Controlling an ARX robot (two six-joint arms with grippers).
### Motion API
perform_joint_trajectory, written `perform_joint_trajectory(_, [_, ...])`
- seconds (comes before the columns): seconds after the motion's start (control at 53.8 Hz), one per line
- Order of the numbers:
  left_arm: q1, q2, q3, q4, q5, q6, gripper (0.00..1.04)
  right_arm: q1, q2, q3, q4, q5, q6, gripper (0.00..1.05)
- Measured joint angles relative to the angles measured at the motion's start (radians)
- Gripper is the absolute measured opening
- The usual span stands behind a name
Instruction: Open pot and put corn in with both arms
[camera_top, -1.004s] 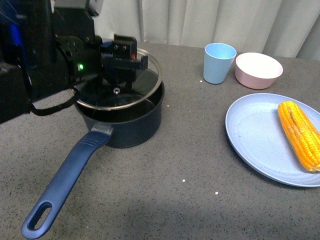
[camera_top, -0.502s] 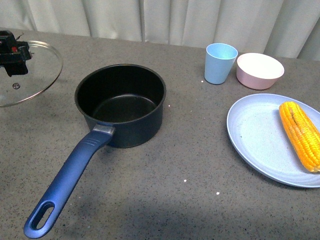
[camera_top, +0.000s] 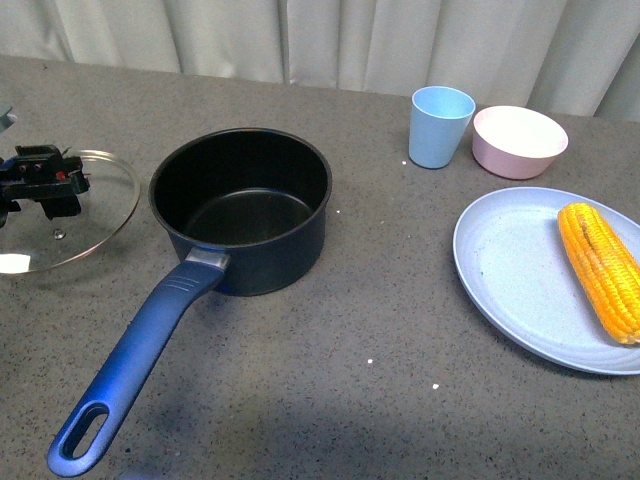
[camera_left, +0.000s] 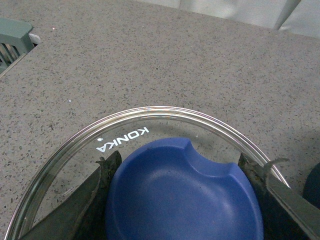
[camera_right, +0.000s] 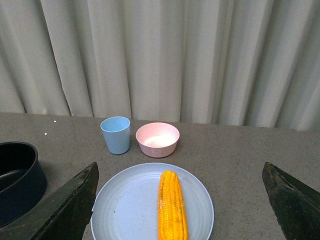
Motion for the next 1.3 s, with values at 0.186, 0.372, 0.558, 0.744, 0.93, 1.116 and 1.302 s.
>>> perform_joint_trajectory(0.186, [-0.01, 0.037, 0.033, -0.015, -0.032, -0.032, 0.62, 0.0, 0.0, 0.0, 0.0, 0.0, 0.0, 0.96])
perform_joint_trajectory(0.372, [-0.02, 0.083, 0.052, -0.005, -0.048, -0.056, 0.62, 0.0, 0.0, 0.0, 0.0, 0.0, 0.0, 0.96])
perform_joint_trajectory(0.558, [-0.037, 0.126, 0.074, 0.003, -0.073, -0.033, 0.62, 0.0, 0.0, 0.0, 0.0, 0.0, 0.0, 0.96])
perform_joint_trajectory(0.744, [-0.037, 0.137, 0.085, 0.003, -0.076, -0.019, 0.62, 0.0, 0.0, 0.0, 0.0, 0.0, 0.0, 0.96])
perform_joint_trajectory(0.93, [-0.038, 0.136, 0.086, 0.002, -0.087, -0.013, 0.68, 0.0, 0.0, 0.0, 0.0, 0.0, 0.0, 0.96])
perform_joint_trajectory(1.116, [-0.038, 0.028, 0.054, -0.024, -0.133, 0.002, 1.0, 0.0, 0.0, 0.0, 0.0, 0.0, 0.0, 0.96])
perform_joint_trajectory(1.302, [-0.009, -0.306, -0.119, -0.113, -0.175, 0.015, 0.98, 0.0, 0.0, 0.0, 0.0, 0.0, 0.0, 0.96])
